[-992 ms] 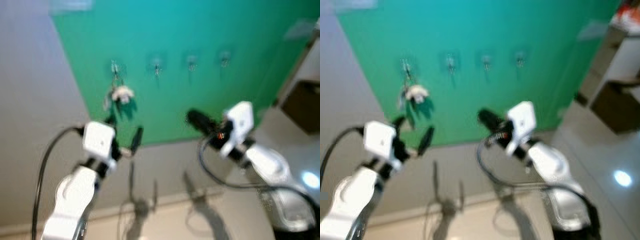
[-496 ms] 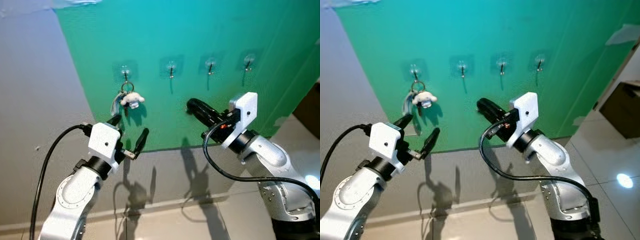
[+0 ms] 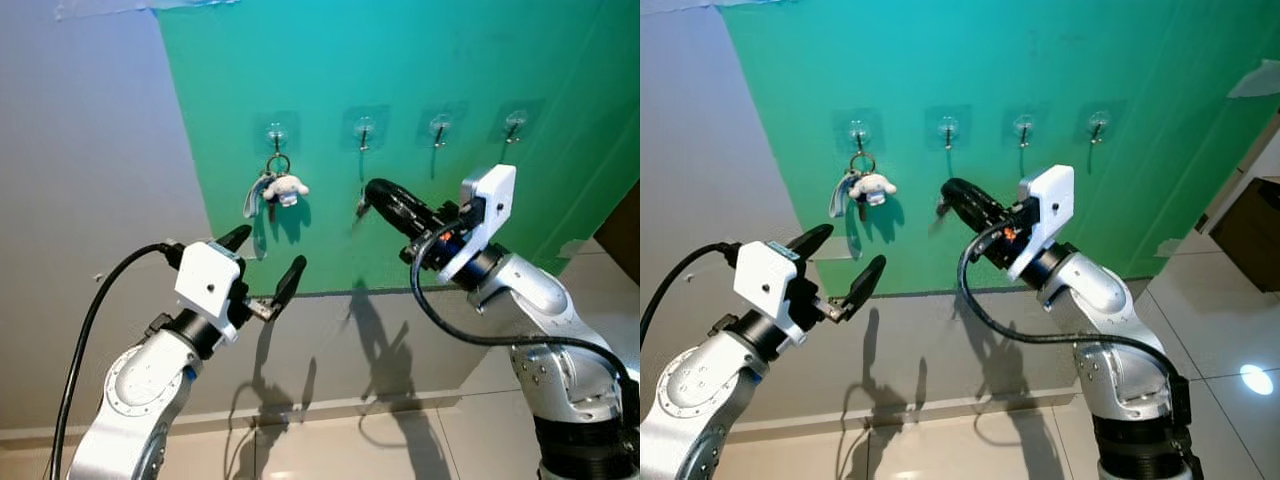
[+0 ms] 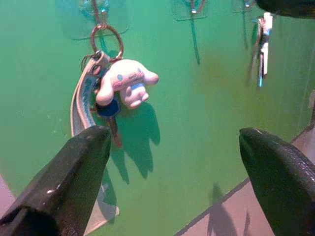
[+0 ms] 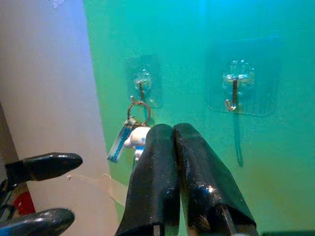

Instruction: Hang keys on a hook

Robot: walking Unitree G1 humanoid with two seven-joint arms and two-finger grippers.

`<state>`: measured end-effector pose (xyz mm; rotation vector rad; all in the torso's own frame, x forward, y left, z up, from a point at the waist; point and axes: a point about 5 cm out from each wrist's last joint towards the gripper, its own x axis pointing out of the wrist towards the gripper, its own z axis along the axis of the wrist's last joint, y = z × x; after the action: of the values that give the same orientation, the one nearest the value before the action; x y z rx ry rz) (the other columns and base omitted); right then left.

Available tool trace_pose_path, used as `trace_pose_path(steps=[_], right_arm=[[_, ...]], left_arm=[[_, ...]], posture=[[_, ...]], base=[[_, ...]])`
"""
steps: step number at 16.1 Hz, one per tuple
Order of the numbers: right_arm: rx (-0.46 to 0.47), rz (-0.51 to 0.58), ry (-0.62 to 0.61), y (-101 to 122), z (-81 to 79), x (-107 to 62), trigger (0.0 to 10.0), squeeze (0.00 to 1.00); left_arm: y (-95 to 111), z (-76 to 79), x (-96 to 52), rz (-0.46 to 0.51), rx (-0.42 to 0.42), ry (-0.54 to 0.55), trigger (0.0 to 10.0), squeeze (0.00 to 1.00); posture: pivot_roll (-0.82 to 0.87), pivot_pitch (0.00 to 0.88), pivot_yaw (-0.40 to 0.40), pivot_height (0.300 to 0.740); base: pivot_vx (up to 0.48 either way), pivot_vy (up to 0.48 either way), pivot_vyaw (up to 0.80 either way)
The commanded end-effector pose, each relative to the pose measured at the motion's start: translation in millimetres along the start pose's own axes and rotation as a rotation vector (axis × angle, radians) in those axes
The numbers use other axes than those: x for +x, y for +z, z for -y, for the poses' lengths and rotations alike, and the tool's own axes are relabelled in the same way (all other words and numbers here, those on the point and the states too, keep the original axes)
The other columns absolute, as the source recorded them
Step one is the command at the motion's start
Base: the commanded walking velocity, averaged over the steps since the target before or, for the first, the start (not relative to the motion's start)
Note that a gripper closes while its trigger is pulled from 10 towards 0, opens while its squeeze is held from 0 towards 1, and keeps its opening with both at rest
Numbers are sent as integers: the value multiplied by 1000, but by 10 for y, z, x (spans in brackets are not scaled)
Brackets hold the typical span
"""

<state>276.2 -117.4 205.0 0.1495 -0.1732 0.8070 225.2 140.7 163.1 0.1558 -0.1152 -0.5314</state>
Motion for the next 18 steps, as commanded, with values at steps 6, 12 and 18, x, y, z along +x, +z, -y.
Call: trace_pose_path(steps=[6,12,18], right_arm=[[44,70,6,119,74,113,10000,0],[76,129,-44,190,166,247,10000,0],[87,129,-91,191,240,295,10000,0]], left_arm=[[90,42,42,26,10,-47,10000,0],[154,118,44,44,-8,-117,10000,0],[160,123,55,40,-6,-124,10000,0]], posture=[[55,0,-22,740],[61,0,-28,740],[61,0,-29,740]], base=[[0,0,0],[0,0,0],[0,0,0]])
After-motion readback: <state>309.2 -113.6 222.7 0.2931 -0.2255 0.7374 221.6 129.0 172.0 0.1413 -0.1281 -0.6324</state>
